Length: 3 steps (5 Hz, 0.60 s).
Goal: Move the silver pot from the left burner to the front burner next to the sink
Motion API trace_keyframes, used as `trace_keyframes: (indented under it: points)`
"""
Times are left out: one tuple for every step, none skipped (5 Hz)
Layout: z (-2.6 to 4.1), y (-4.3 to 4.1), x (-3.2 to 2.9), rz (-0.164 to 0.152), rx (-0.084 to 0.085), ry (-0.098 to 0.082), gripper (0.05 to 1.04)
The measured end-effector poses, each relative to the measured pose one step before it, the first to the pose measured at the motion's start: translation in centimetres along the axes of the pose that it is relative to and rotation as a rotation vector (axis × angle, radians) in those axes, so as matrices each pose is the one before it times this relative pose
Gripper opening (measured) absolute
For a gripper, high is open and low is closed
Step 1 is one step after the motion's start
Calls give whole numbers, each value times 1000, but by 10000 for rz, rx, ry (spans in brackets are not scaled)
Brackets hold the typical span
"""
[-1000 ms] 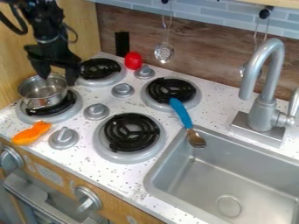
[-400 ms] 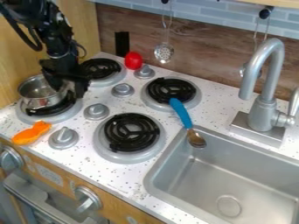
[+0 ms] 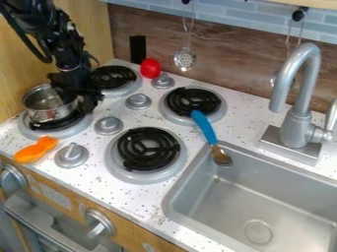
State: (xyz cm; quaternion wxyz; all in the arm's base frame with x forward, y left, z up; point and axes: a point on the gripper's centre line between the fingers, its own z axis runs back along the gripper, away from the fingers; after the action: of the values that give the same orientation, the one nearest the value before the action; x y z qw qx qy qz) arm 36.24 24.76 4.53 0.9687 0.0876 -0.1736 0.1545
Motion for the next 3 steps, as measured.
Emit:
trace_keyframes:
  points:
    - [-490,-707,-574,72,52,88,367]
    - [-16,-209,-308,-152,180,2,171]
    - [225,122,-614,-179,150,92,106]
